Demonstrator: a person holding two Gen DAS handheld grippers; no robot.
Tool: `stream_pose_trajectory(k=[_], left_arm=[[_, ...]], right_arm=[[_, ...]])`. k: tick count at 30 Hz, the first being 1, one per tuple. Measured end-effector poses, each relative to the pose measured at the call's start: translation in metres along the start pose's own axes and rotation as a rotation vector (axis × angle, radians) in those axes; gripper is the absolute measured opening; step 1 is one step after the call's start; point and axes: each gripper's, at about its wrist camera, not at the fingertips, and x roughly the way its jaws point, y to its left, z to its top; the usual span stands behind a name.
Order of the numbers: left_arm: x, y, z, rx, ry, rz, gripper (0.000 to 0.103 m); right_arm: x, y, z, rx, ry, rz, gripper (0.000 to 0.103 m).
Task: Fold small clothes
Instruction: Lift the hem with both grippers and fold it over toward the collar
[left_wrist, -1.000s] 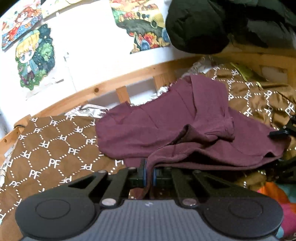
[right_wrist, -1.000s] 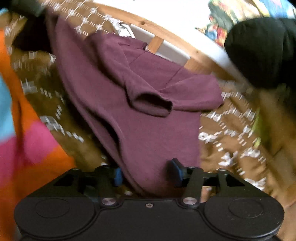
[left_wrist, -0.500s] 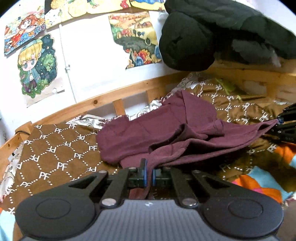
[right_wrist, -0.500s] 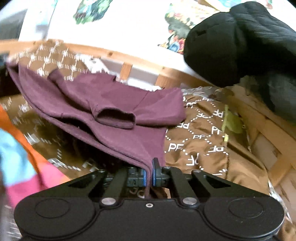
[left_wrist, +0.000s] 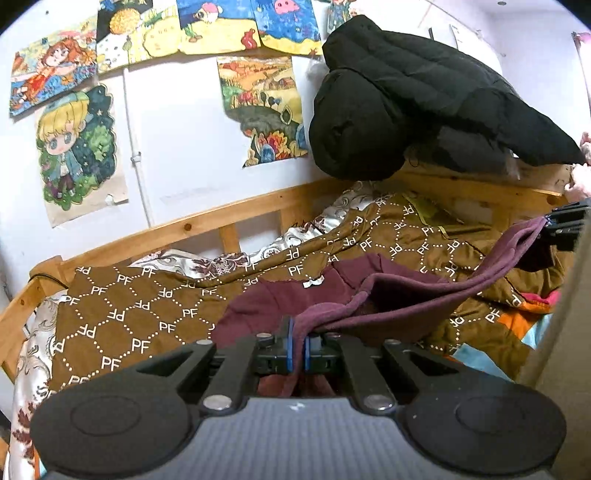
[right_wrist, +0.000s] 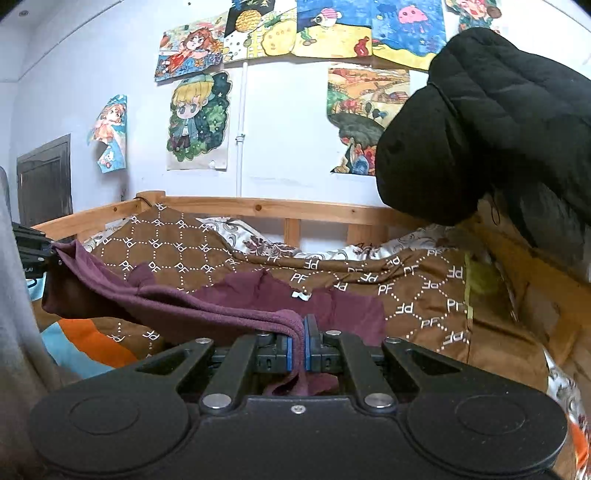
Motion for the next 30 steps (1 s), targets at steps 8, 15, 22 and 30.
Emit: stream_pose_trajectory(k=[8, 15, 22, 30], left_arm=[[0.082, 0.024, 0.058, 0.021, 0.128, 0.050, 0.006], [0.192, 0.062, 0.092, 0.035, 0.202, 0.092, 0.006], [0.316, 0.092, 0.073, -0.025, 0.329, 0.082, 0.006], [0.374, 0.128, 0.036, -0.152, 0.415, 0.032, 0.017]], right_arm=[[0.066, -0.024, 0.022, -0.021, 0.038, -0.052, 0.005], [0.157, -0.049, 0.053, -0.091, 0.056, -0.098, 0.005], [0.265, -0.082, 0.053, -0.095, 0.133, -0.124, 0.005], [0.355, -0.110, 0.020, -0.016, 0.264, -0.102, 0.005]])
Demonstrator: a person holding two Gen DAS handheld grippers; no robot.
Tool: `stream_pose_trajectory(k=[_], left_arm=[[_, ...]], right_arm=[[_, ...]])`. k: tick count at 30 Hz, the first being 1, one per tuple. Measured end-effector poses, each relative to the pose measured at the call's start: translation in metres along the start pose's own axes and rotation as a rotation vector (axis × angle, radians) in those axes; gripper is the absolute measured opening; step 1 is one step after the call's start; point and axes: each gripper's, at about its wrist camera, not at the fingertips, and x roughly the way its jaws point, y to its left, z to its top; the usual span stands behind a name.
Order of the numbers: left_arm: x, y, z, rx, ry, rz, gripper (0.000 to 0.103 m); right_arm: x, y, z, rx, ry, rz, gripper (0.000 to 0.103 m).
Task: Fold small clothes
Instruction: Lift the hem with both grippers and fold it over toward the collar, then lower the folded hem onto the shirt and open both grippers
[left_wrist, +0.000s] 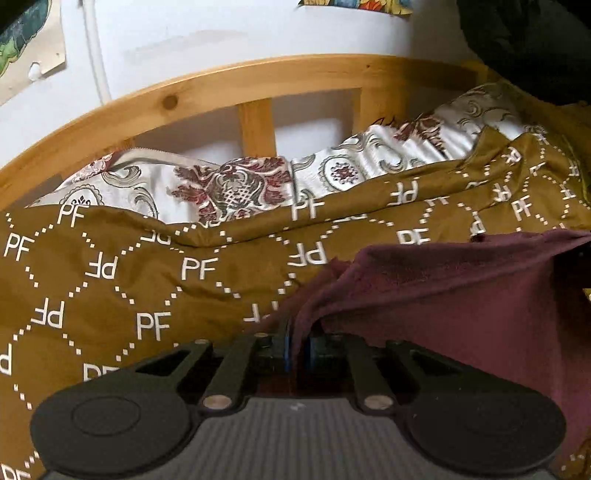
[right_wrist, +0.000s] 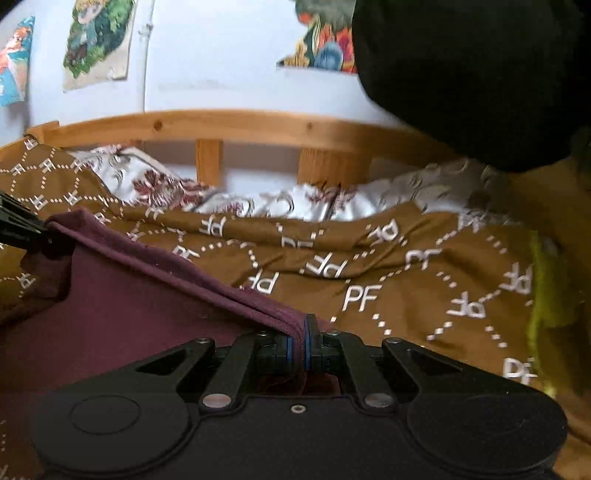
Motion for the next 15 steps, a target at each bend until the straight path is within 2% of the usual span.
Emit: stream_pose_trajectory(k=[2, 6, 7, 8, 10, 12, 14, 15], left_arm=[[0.005, 0.007, -0.001, -0.009, 0.002, 0.002, 0.034], [-0.001, 0.023, -0.006, -0.043, -0.018, -0.049, 0.049], [-0.003, 0.027, -0.006, -0.050, -0.027, -0.057, 0.059], [-0.006, 0.031, -0.007, -0.060, -0.043, -0.059, 0.074], [-0.013, 0.039, -0.010, -0.086, -0.073, -0.065, 0.092], [-0.018, 0.046, -0.015, -0.113, -0.102, -0.072, 0.099], [-0.021, 0.048, -0.019, -0.129, -0.107, -0.077, 0.101], [-0.022, 0.048, -0.021, -0.135, -0.108, -0.083, 0.101]], right_arm=[[0.012, -0.002, -0.001, -0.002, 0.017, 0.010, 0.006], [0.032, -0.005, -0.005, 0.022, 0.036, 0.022, 0.006], [0.037, -0.006, -0.006, 0.028, 0.040, 0.024, 0.006], [0.042, -0.007, -0.007, 0.034, 0.045, 0.028, 0.006], [0.048, -0.006, -0.009, 0.034, 0.052, 0.033, 0.006], [0.052, -0.005, -0.011, 0.029, 0.054, 0.031, 0.007], [0.053, -0.003, -0.014, 0.033, 0.054, 0.005, 0.016], [0.052, -0.002, -0.014, 0.037, 0.050, -0.011, 0.024]])
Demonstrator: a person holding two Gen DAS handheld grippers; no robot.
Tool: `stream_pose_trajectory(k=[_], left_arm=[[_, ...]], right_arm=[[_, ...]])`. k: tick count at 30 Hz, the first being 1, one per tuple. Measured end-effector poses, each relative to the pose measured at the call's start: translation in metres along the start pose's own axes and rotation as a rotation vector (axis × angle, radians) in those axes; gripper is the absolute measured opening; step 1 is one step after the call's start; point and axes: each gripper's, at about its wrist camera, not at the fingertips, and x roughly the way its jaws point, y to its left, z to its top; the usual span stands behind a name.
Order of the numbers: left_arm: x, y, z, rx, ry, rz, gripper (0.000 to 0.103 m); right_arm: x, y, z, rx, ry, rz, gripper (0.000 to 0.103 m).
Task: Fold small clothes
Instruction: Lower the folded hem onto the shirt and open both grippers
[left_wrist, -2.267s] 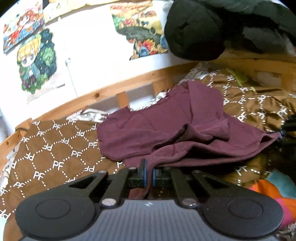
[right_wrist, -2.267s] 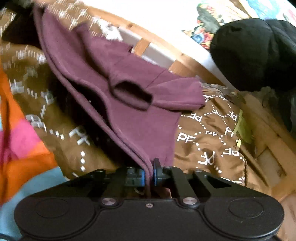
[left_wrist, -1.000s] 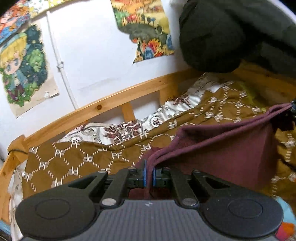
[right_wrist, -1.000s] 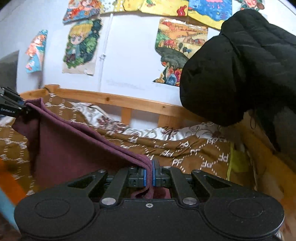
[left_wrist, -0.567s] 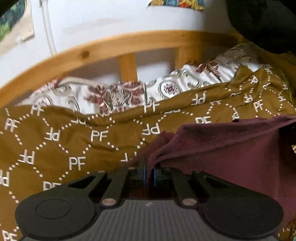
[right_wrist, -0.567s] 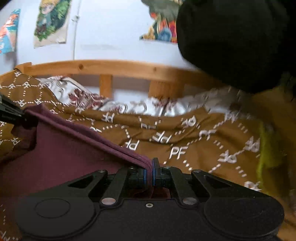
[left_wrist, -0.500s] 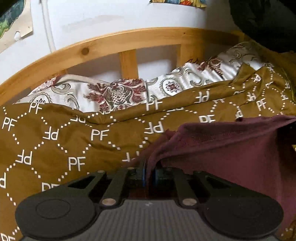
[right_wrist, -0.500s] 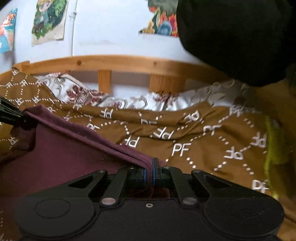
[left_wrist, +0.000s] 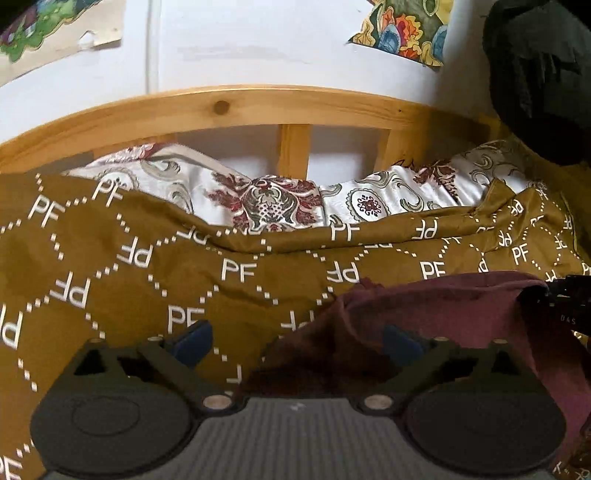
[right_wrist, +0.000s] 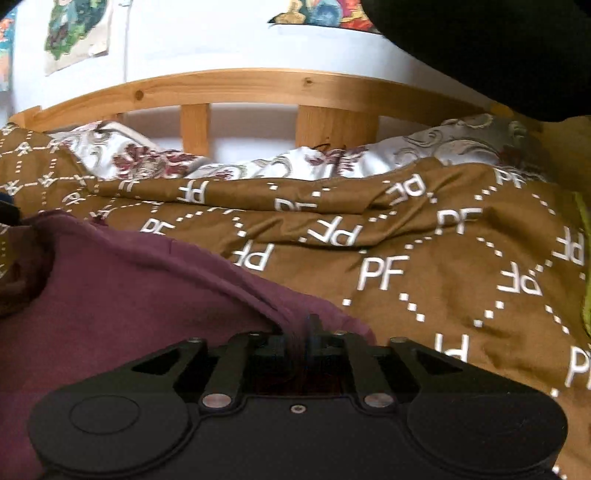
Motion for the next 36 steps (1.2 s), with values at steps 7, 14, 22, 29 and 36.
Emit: stream_pose_trajectory(k=[7, 14, 22, 29, 36], left_arm=[[-0.006, -0.022, -0.032, 0.039, 0.005, -0.054, 0.102], [-0.001, -0.062, -0.068, 0.236, 0.069, 0.082, 0.093], [-0.009, -0.045, -0.078, 0.051, 0.130, 0.095, 0.009], [-0.036, -0.021, -0.078, -0.188, 0.059, 0.106, 0.006], [-0.031, 0.001, -0.084, -0.286, 0.103, 0.080, 0.008]], right_arm=[[-0.037, 0.005, -0.017, 0.021, -0.093, -0.055, 0.087], [-0.083, 0.007, -0.054, 0.078, -0.120, -0.090, 0.095], [-0.124, 0.025, -0.116, 0.114, -0.239, -0.143, 0.098], [-0.127, 0.029, -0.115, 0.094, -0.263, -0.089, 0.098], [-0.128, 0.029, -0.116, 0.098, -0.250, -0.072, 0.098]])
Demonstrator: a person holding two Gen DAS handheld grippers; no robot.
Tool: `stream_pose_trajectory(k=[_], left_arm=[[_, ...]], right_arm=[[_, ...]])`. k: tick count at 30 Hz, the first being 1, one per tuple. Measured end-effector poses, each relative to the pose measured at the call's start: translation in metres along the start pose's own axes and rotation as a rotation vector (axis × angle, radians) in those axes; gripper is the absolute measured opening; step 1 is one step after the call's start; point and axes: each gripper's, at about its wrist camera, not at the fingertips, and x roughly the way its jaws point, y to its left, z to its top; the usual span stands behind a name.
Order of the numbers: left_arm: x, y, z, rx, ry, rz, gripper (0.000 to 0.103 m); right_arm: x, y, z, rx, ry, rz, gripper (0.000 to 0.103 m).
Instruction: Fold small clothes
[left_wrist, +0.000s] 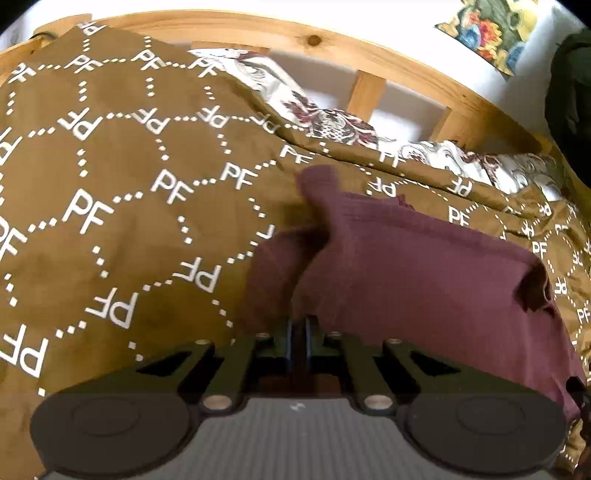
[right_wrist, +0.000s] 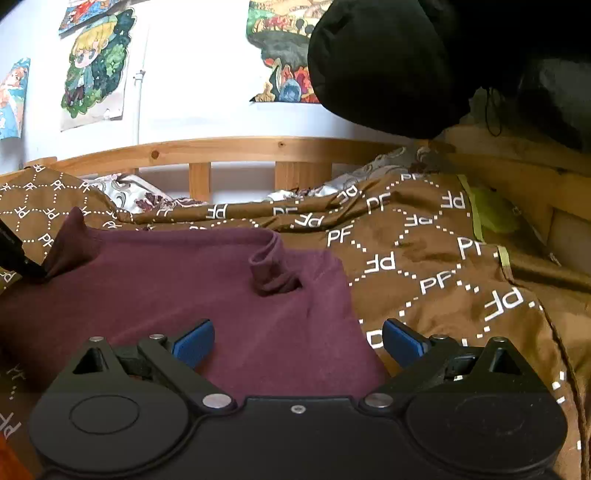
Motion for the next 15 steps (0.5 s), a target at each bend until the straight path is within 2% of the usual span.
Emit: stream_pose_trajectory(k=[3, 4, 6, 8, 12, 15], left_arm=[[0.004, -0.008, -0.001, 0.045, 0.010, 0.016, 0.011], [0.005, -0.009, -0.002, 0.049, 0.012, 0.026, 0.016], [0.005, -0.010, -0.004, 0.049, 0.010, 0.036, 0.031], [0.003, -0.009, -0.005, 0.054, 0.002, 0.029, 0.050], [-0.003, -0.013, -0.007, 0.108, -0.023, 0.019, 0.069], [-0.010, -0.015, -0.010, 0.163, -0.069, 0.043, 0.089]], right_arm=[[0.002, -0.002, 0.000, 0.006, 0.006, 0.000, 0.098], [0.002, -0.002, -0.001, 0.004, 0.007, -0.001, 0.098], [0.003, -0.002, -0.001, 0.001, 0.009, -0.003, 0.098], [0.003, -0.002, -0.002, -0.006, 0.004, -0.010, 0.098], [0.006, -0.003, 0.002, -0.051, -0.032, -0.058, 0.098], [0.021, -0.003, 0.014, -0.106, -0.013, -0.083, 0.098]])
